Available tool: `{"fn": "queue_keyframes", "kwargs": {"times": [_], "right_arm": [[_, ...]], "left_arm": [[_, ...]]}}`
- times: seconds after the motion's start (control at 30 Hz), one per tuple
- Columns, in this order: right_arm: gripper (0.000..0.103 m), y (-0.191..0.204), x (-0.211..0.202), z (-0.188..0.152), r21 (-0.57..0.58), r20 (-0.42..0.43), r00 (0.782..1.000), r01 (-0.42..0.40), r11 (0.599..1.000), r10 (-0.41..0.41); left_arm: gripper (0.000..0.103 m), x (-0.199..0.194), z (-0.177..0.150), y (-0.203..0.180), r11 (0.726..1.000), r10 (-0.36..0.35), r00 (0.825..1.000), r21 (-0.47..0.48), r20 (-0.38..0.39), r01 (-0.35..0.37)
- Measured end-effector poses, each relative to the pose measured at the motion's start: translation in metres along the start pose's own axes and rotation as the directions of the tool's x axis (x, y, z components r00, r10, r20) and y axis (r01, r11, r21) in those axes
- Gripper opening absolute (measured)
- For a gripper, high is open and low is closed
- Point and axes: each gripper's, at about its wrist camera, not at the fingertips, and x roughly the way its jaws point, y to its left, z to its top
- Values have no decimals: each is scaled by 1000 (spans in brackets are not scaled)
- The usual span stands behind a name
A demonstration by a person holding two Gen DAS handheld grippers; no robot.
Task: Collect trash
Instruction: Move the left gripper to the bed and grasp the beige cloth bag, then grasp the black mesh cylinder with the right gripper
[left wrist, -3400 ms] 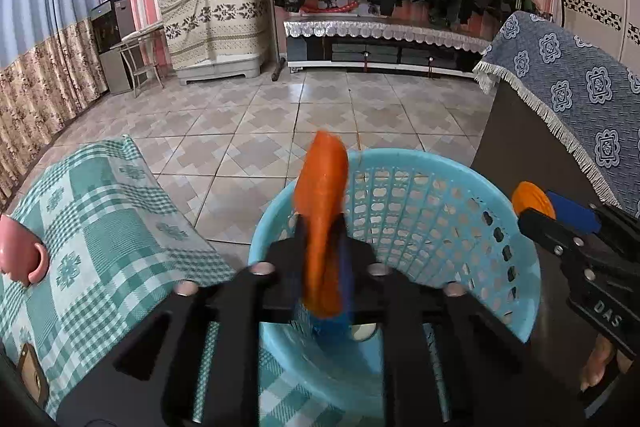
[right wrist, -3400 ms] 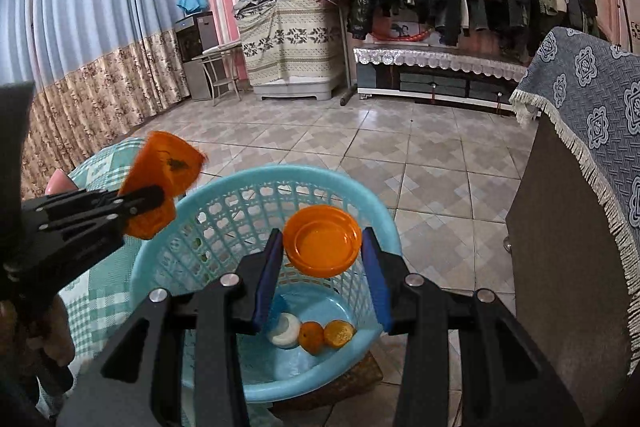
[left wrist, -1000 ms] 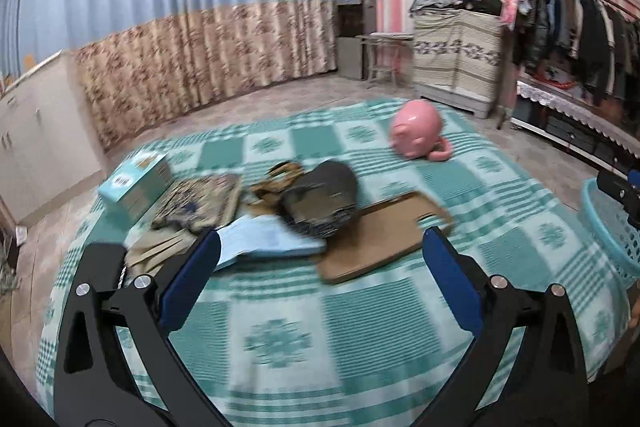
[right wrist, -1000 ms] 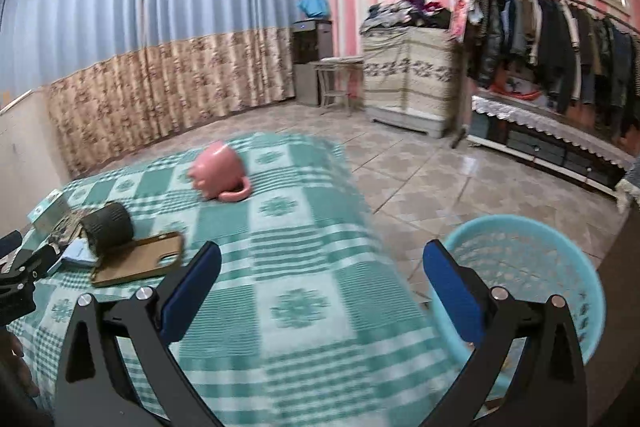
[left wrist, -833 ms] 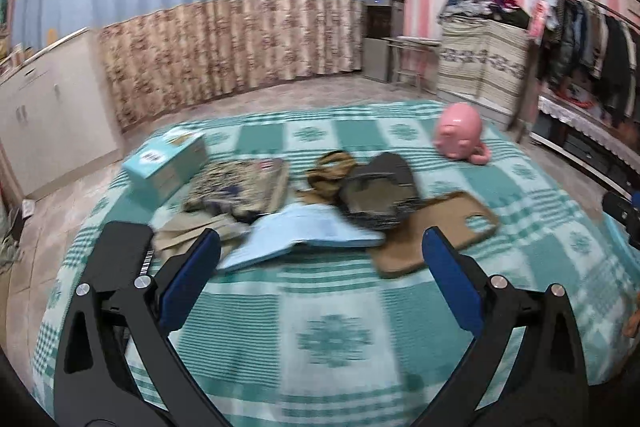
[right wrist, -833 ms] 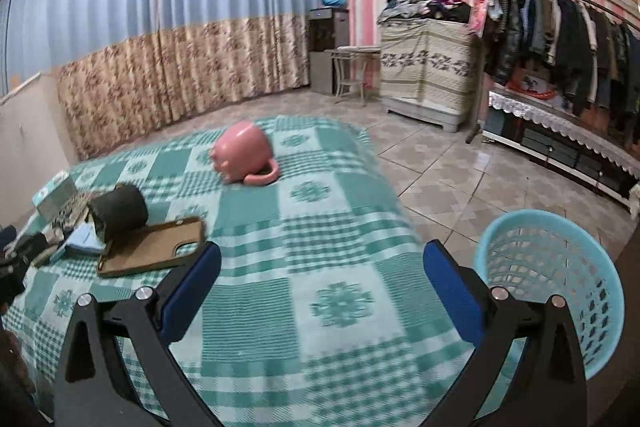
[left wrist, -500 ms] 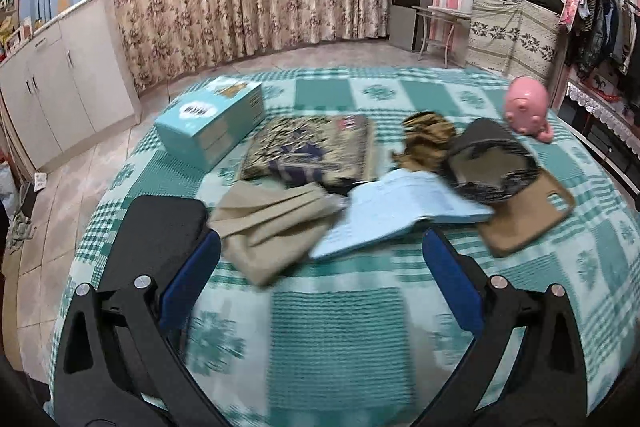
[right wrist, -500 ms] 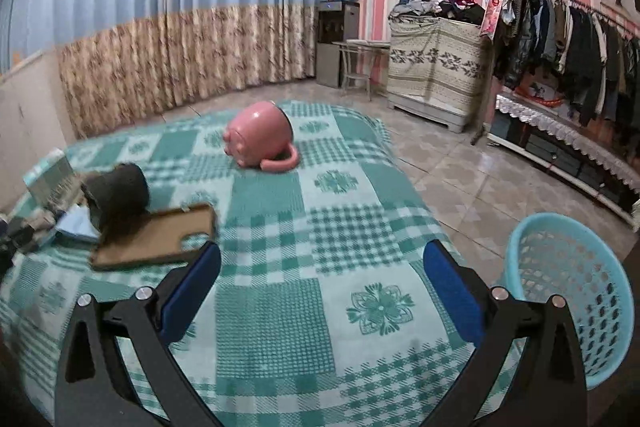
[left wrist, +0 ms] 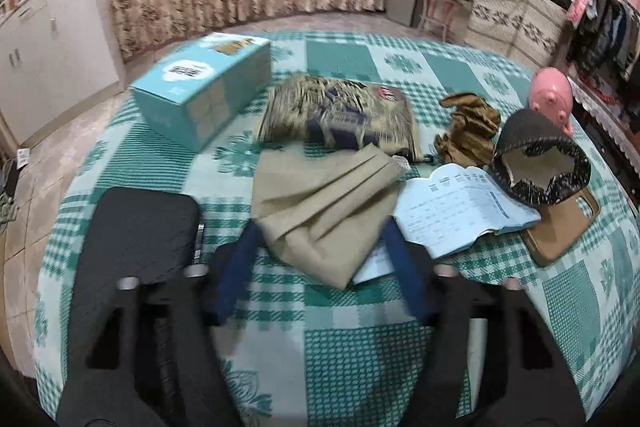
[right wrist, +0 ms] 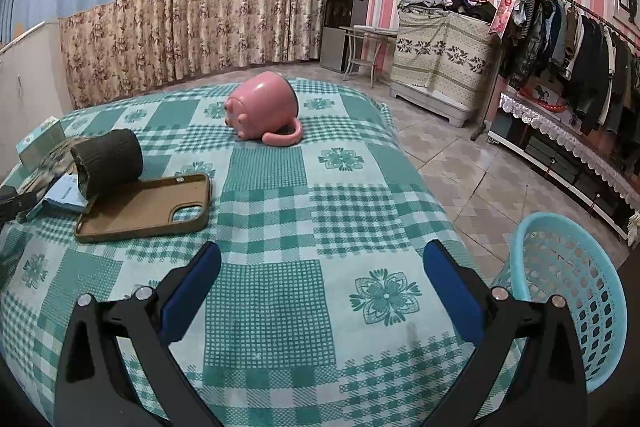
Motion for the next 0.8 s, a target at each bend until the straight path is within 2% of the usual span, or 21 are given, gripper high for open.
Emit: {"fn": "queue_keyframes", "kwargs": {"times": [0.07, 0.2, 0.23, 0.3, 0.43, 0.57, 0.73, 0.8], "right_arm": [[99, 4, 0, 0, -13, -4, 1000, -6, 1000, 6], [99, 16, 0, 3, -18, -14, 999, -45, 999, 45], [99, 20, 0, 4, -19, -16, 998, -55, 998, 55], [99, 30, -1, 7, -23, -19, 997, -79, 997, 78], [99, 55, -2, 21, -30, -7, 993, -121, 992, 121], [99, 90, -2, 47, -7, 11, 982, -190, 982, 190], [99, 139, 2, 71, -73, 18, 980, -197, 978, 199], [99, 157, 12, 78, -88, -15, 979, -205, 975, 204]], "left_arm": [[55, 0, -1, -1, 1000, -3, 1000, 1, 3, 3], [38, -2, -2, 2, 1000, -27, 1000, -11, 9, 27], [32, -4, -2, 2, 1000, -24, 1000, -7, 15, 24], [27, -13, -3, -1, 1000, 12, 998, 20, 57, -13], [27, -31, -10, 2, 999, 44, 988, 24, 148, -48], [27, -33, -13, 8, 998, 58, 985, -19, 164, -56], [27, -34, -14, 24, 998, 9, 985, -69, 172, 3], [27, -34, -15, 28, 996, -10, 985, -81, 175, 24]]}}
